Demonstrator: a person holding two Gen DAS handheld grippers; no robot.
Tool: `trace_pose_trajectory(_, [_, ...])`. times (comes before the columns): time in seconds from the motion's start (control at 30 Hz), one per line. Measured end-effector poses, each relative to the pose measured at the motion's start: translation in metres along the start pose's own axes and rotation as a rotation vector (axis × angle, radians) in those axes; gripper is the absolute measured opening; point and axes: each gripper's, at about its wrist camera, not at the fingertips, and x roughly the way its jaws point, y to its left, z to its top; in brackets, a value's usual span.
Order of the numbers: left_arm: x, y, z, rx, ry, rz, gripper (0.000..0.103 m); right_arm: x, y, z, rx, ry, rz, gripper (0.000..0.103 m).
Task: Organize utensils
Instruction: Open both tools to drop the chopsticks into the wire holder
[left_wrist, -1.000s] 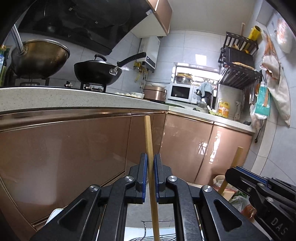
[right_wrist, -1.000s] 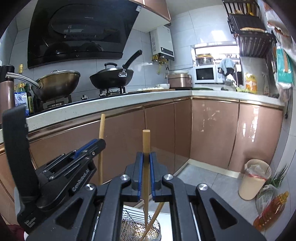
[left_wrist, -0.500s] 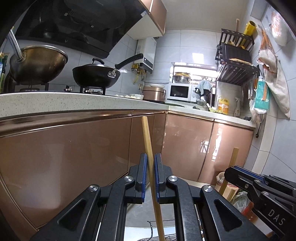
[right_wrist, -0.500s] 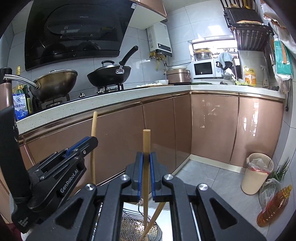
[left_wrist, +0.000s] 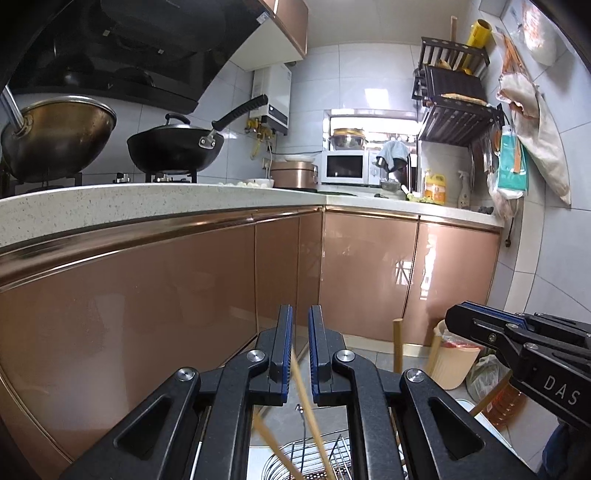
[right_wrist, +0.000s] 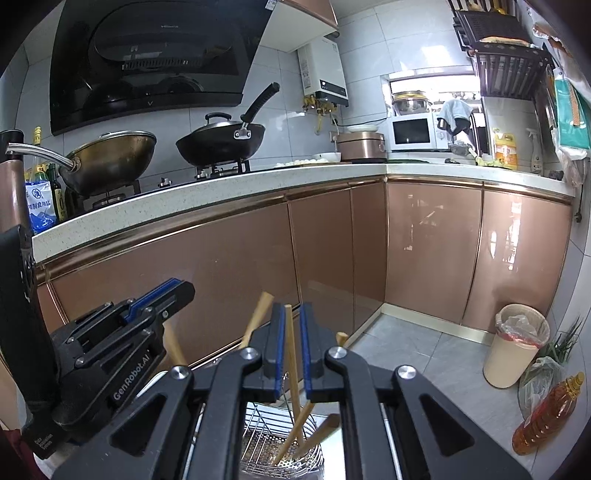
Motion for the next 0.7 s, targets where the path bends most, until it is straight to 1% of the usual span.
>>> trace_pose_trajectory(0.27, [0.004,0.004,-0.014,-0.003,0.040,-0.014,0.008,0.012,-0.008,-0.017,0.032,0.040,0.007,0.008])
trace_pose_trajectory(0.37, [0.001,0.007,-0.016,-0.015,0.049,-0.019,0.008,0.012,-0.009,-0.021,0.037,0.040,0.007,0.008])
trace_pose_trajectory(0.43, [-0.005,0.009,-0.014,-0.020,0.042,-0.019,0.009,0.008,-0.008,-0.021,0.038,0.032,0.008,0.008])
trace_pose_trajectory(0.5, [-0.011,0.012,-0.011,-0.024,0.037,-0.021,0.014,0.003,-0.008,-0.019,0.038,0.020,0.009,0.008])
trace_pose_trajectory(0.53, [-0.018,0.014,-0.009,-0.027,0.036,-0.023,0.023,-0.002,-0.008,-0.018,0.036,0.012,0.008,0.008])
trace_pose_trajectory(0.57, [-0.021,0.015,-0.007,-0.029,0.034,-0.022,0.034,-0.005,-0.007,-0.017,0.032,0.006,0.006,0.008])
trace_pose_trajectory(0.63, [-0.037,0.019,-0.003,-0.037,0.017,-0.013,0.041,-0.017,-0.006,-0.013,0.028,-0.009,0.005,0.008])
trace_pose_trajectory(0.7, [-0.050,0.023,0.002,-0.040,0.018,-0.009,0.046,-0.027,-0.005,-0.010,0.025,-0.019,0.000,0.008])
